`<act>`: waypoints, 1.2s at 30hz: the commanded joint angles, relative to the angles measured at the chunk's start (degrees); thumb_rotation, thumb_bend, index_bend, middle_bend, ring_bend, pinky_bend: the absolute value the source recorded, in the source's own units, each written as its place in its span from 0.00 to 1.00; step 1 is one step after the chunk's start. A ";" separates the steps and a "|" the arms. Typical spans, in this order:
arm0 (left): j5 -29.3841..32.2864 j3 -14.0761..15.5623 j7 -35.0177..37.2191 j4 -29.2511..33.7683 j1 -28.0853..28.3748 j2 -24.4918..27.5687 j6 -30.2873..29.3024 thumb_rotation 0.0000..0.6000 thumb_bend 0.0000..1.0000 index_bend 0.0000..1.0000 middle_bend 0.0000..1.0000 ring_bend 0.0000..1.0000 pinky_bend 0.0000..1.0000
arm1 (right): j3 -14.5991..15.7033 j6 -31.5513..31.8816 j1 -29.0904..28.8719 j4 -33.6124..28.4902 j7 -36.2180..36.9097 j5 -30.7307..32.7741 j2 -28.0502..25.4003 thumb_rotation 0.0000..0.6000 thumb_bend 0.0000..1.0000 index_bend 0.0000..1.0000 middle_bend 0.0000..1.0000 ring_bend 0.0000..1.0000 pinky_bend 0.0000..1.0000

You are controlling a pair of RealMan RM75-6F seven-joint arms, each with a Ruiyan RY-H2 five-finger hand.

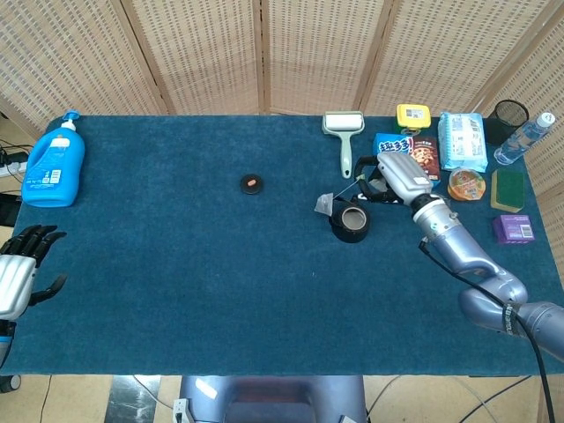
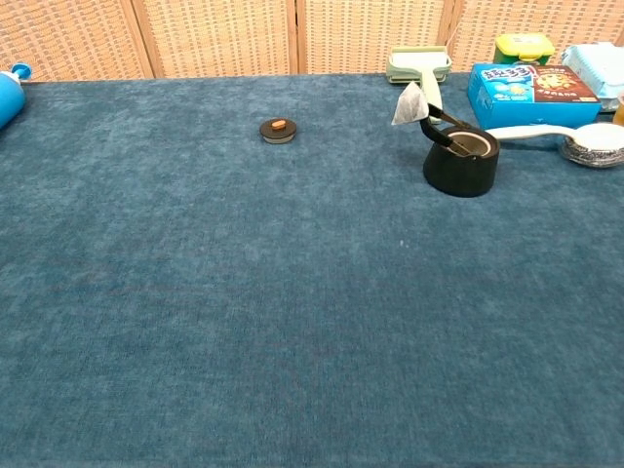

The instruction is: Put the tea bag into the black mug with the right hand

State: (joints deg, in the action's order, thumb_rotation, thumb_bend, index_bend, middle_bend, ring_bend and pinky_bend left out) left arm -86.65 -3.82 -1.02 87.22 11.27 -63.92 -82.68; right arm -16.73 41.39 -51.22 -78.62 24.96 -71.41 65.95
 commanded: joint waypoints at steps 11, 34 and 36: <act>-0.28 -0.11 0.04 -0.16 0.28 -0.18 0.02 1.00 0.31 0.21 0.18 0.13 0.23 | -1.20 1.27 1.67 -0.65 2.09 0.01 -2.73 1.00 0.68 0.58 1.00 1.00 1.00; -0.43 -0.20 -0.15 0.40 0.03 0.79 -0.74 1.00 0.31 0.21 0.18 0.13 0.23 | 0.73 -2.48 1.00 3.55 2.97 -0.72 1.54 1.00 0.68 0.59 1.00 1.00 1.00; -0.41 -0.19 -0.04 0.37 -0.03 0.82 -0.79 1.00 0.31 0.21 0.18 0.13 0.23 | 0.78 -2.65 0.85 3.78 2.73 -0.62 1.95 1.00 0.68 0.59 1.00 1.00 1.00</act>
State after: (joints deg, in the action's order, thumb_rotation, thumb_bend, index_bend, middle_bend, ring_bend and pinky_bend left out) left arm -87.06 -4.01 -1.05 87.58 11.25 -63.11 -83.48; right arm -16.01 38.83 -50.28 -74.94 27.80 -72.05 67.79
